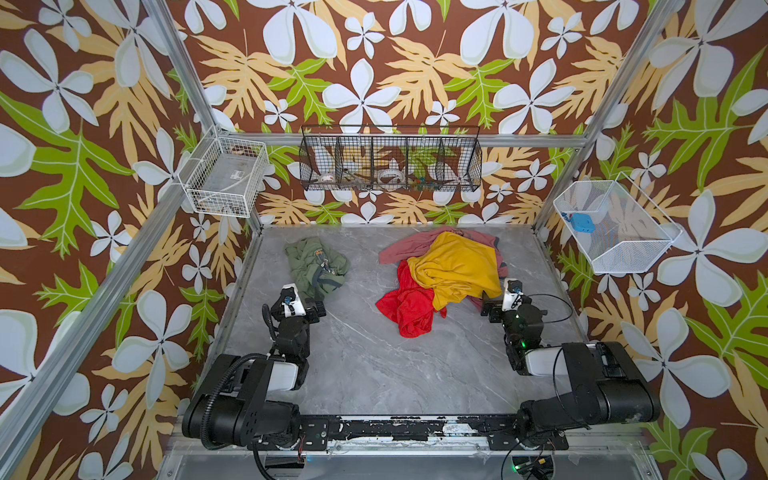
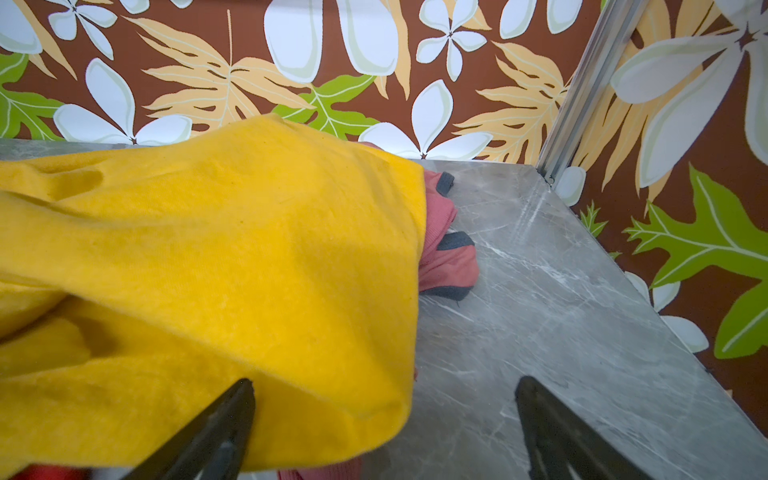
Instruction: Pick out a specific cloth from the pile
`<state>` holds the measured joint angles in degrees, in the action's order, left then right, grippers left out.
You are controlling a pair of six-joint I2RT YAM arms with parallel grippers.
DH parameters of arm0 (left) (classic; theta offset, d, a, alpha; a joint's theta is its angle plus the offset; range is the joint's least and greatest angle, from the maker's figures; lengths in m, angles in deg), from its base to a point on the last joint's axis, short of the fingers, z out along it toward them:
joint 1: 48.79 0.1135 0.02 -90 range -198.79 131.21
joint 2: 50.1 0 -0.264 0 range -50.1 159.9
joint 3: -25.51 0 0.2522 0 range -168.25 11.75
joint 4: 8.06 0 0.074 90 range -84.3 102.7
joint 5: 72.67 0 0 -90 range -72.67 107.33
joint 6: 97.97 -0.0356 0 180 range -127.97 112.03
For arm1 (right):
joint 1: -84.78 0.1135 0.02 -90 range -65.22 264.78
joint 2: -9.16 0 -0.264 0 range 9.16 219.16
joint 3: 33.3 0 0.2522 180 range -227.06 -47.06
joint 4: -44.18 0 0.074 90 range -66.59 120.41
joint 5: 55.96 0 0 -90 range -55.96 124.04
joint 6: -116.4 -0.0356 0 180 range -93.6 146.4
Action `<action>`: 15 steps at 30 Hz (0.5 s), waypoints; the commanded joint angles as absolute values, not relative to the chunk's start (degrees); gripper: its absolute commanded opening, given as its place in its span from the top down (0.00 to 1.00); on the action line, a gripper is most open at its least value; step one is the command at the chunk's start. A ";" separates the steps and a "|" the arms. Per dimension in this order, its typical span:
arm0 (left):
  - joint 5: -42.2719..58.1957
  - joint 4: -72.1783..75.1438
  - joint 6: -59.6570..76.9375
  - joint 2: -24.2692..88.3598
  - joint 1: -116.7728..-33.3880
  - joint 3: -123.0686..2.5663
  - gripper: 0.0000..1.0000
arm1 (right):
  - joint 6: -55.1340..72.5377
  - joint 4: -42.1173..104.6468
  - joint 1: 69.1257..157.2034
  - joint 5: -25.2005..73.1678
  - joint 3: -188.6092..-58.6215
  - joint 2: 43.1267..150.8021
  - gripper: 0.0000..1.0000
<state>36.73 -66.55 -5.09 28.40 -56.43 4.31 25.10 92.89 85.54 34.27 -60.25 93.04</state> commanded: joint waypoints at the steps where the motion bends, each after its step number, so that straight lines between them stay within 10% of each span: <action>1: 36.84 -68.81 -5.43 28.48 -56.35 4.28 0.00 | 24.73 94.31 85.52 34.26 -60.33 93.01 0.03; 15: 36.76 -68.83 -5.50 28.48 -56.35 4.28 0.00 | 24.73 94.40 85.57 34.21 -60.25 92.95 0.00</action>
<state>36.73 -66.57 -5.22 28.40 -56.41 4.31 25.12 92.89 85.54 34.27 -60.25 93.04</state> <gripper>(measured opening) 0.999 0.998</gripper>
